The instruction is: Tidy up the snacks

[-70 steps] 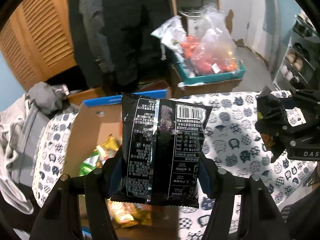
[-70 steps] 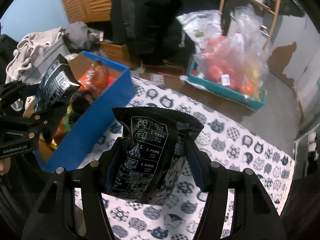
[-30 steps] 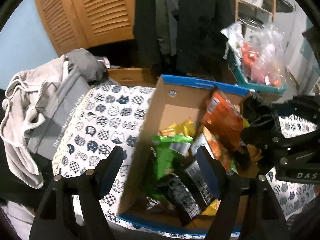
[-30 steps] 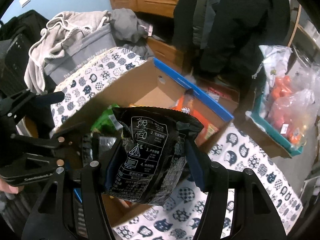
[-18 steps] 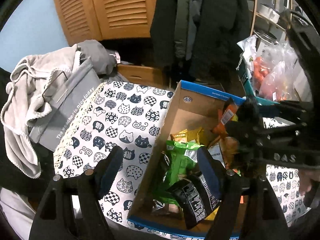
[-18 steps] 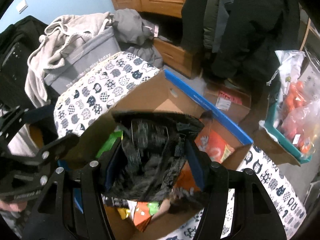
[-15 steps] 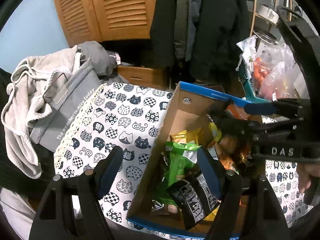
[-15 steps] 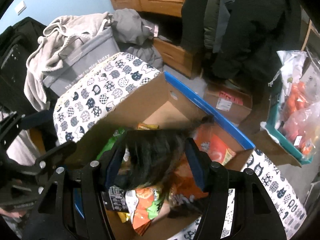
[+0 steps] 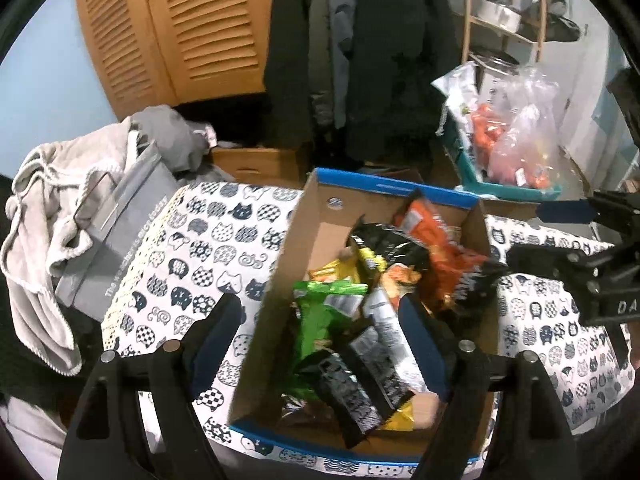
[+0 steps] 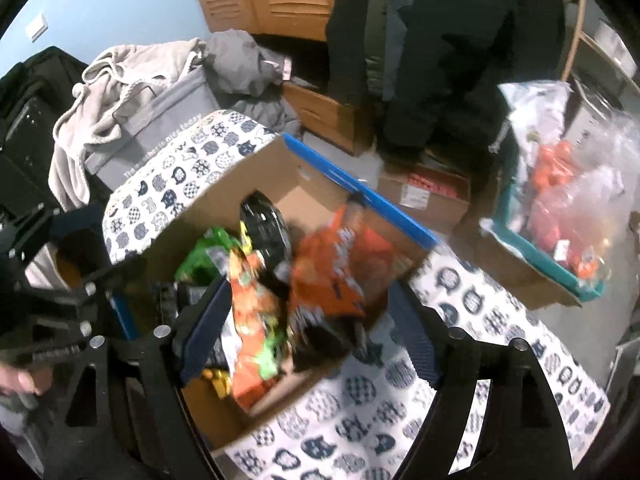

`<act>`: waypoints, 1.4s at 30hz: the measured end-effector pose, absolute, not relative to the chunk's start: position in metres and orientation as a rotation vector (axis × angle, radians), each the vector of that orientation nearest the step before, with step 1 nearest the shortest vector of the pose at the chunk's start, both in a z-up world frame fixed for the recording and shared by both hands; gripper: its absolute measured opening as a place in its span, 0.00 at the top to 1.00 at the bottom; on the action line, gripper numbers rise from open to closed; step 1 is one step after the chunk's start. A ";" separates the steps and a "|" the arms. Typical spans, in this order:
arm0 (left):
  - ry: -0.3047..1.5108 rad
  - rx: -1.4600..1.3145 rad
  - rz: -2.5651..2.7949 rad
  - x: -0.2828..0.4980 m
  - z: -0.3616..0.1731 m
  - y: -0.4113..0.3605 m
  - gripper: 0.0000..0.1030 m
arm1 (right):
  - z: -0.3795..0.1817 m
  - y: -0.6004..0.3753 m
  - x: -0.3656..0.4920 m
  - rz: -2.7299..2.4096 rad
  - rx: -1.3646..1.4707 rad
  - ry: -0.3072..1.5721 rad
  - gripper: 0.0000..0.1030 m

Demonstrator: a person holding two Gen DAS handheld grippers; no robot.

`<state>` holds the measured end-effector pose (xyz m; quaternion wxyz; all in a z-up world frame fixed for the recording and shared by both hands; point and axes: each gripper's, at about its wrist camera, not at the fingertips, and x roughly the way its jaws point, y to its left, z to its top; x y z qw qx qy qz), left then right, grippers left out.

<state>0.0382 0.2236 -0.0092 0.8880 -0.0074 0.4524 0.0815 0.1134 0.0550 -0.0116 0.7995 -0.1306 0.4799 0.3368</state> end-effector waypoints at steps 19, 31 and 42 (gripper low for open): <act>0.906 0.056 0.076 0.031 0.004 0.182 0.13 | 0.022 -0.040 0.064 0.620 -0.225 0.918 0.22; 0.896 0.105 0.052 0.034 0.008 0.158 0.10 | 0.025 -0.058 0.050 0.567 -0.267 0.835 0.21; 0.896 0.130 0.036 0.033 0.007 0.149 0.10 | 0.018 -0.059 0.046 0.578 -0.270 0.852 0.21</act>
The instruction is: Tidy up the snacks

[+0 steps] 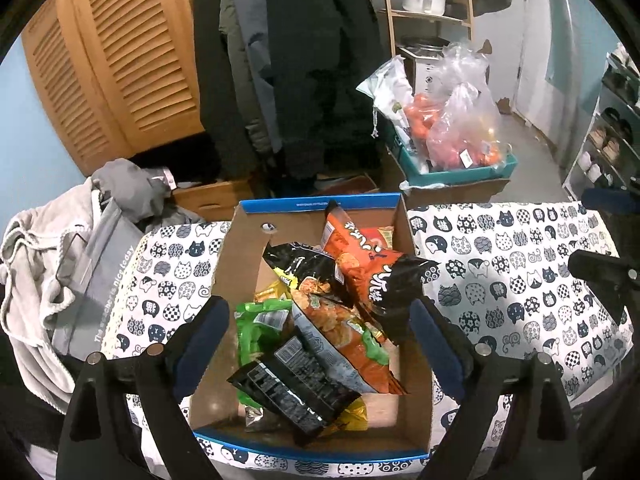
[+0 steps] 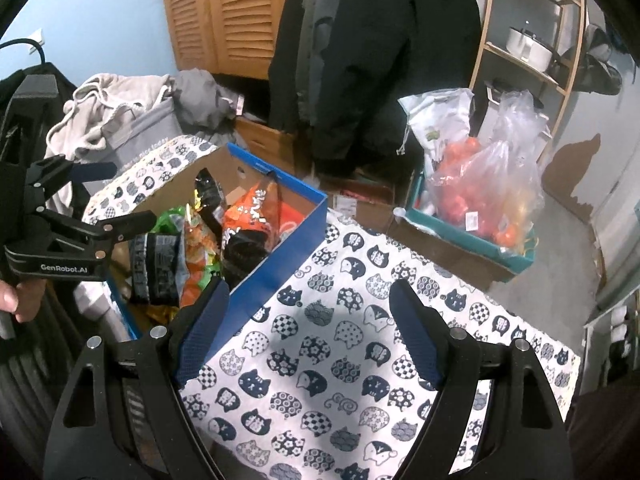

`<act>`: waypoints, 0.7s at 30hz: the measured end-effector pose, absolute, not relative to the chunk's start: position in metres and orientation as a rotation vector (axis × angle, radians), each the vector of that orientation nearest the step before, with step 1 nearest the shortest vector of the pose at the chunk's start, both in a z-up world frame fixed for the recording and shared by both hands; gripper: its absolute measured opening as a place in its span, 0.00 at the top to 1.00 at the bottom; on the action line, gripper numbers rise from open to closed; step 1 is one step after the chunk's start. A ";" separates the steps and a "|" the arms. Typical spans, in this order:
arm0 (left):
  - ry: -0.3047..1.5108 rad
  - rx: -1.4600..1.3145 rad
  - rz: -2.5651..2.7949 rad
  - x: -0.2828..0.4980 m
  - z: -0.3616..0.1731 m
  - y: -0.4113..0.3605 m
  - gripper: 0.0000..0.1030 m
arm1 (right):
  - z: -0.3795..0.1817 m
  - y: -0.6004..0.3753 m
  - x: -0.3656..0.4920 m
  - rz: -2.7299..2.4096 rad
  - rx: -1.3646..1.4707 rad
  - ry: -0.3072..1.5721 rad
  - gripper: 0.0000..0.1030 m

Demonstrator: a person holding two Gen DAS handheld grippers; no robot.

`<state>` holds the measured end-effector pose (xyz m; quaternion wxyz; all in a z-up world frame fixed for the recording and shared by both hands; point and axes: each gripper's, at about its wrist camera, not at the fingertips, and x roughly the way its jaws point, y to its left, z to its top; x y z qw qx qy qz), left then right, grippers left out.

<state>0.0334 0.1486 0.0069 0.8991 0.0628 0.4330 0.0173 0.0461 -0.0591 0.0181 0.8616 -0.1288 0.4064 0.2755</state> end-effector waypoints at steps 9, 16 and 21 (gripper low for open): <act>0.898 0.140 0.039 0.033 0.006 0.148 0.10 | 0.018 -0.062 0.050 0.565 -0.260 0.854 0.21; 0.893 0.126 0.042 0.032 0.009 0.151 0.10 | 0.016 -0.063 0.052 0.559 -0.259 0.863 0.21; 0.891 0.123 0.044 0.030 0.010 0.151 0.10 | 0.015 -0.064 0.052 0.556 -0.261 0.863 0.21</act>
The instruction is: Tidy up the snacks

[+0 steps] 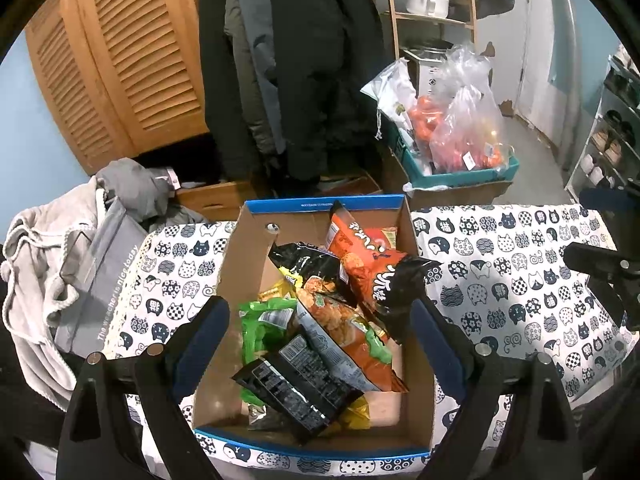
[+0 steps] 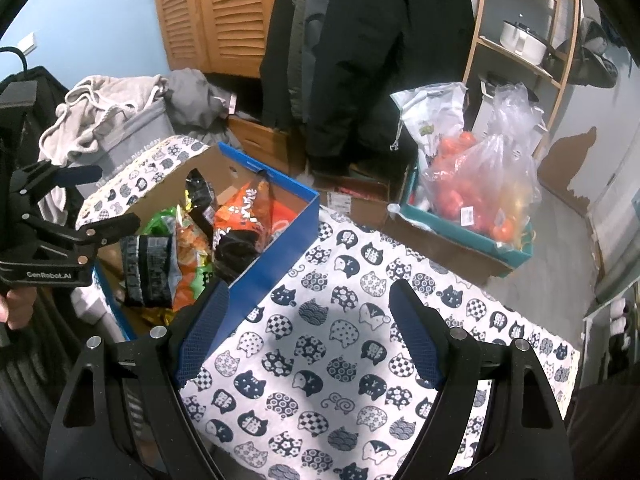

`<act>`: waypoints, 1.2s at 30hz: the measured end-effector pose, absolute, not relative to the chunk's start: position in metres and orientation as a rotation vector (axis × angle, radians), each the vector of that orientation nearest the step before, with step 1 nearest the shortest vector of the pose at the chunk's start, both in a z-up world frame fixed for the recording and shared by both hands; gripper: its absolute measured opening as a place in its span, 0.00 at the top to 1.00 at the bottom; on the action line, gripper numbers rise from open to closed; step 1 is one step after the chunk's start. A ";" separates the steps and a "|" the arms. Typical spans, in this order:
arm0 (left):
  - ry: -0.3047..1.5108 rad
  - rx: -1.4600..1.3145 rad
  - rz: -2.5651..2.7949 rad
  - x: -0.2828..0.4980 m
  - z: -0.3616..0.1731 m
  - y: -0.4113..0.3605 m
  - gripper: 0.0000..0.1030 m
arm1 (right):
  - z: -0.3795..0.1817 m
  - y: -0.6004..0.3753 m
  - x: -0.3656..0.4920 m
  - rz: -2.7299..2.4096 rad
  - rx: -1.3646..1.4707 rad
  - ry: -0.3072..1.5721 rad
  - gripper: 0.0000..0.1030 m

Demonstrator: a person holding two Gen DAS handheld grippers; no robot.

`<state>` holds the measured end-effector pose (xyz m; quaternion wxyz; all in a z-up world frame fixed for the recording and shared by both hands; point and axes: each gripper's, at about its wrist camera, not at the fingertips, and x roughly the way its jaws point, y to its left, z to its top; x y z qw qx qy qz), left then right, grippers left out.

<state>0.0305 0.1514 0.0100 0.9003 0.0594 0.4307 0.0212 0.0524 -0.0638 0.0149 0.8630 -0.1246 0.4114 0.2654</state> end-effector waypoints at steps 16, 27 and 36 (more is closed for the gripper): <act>0.899 0.133 0.046 0.029 0.009 0.148 0.10 | 0.015 -0.064 0.053 0.557 -0.262 0.863 0.21; 0.899 0.151 0.031 0.029 0.009 0.144 0.10 | 0.014 -0.063 0.052 0.557 -0.265 0.864 0.21; 0.898 0.153 0.024 0.027 0.009 0.141 0.10 | 0.012 -0.064 0.052 0.560 -0.270 0.866 0.21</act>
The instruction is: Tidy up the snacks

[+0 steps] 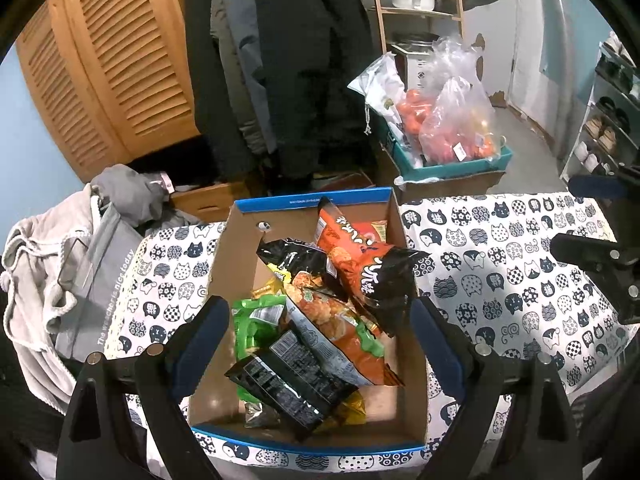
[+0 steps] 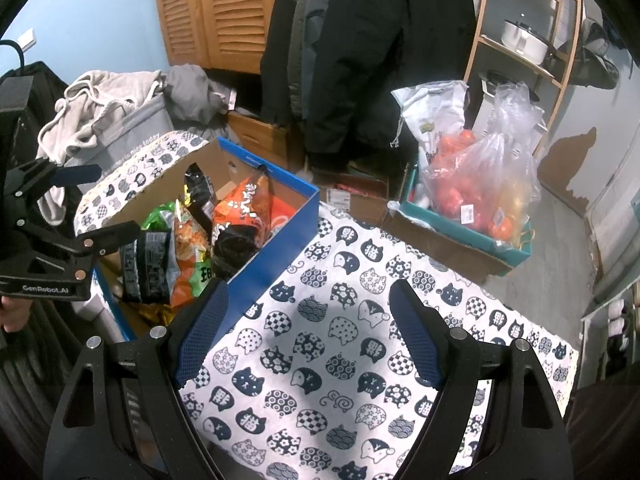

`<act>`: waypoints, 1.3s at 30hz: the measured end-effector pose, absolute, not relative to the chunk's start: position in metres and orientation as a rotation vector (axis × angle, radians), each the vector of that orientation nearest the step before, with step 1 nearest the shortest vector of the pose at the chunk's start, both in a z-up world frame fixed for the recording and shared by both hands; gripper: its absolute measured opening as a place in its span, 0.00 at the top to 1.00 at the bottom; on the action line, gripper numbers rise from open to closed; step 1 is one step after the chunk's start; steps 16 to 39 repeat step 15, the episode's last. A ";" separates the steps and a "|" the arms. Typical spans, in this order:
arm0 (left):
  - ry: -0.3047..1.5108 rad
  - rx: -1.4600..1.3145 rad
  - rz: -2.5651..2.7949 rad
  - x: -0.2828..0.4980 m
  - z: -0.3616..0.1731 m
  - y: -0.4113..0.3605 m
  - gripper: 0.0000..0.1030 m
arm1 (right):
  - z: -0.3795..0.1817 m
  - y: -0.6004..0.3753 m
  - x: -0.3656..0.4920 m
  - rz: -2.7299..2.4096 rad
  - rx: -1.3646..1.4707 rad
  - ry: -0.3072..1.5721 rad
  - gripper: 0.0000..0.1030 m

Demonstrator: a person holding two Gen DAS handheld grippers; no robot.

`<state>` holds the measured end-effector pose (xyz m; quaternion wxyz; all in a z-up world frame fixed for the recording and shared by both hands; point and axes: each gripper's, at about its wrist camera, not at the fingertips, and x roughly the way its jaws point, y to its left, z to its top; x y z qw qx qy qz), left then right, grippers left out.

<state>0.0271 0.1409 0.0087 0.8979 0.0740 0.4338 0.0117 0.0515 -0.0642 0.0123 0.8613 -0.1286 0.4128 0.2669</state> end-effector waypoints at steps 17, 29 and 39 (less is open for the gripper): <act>0.892 0.143 0.023 0.029 0.008 0.146 0.10 | 0.011 -0.066 0.051 0.558 -0.270 0.867 0.21; 0.892 0.143 0.023 0.029 0.008 0.146 0.10 | 0.011 -0.066 0.051 0.558 -0.270 0.867 0.21; 0.892 0.143 0.023 0.029 0.008 0.146 0.10 | 0.011 -0.066 0.051 0.558 -0.270 0.867 0.21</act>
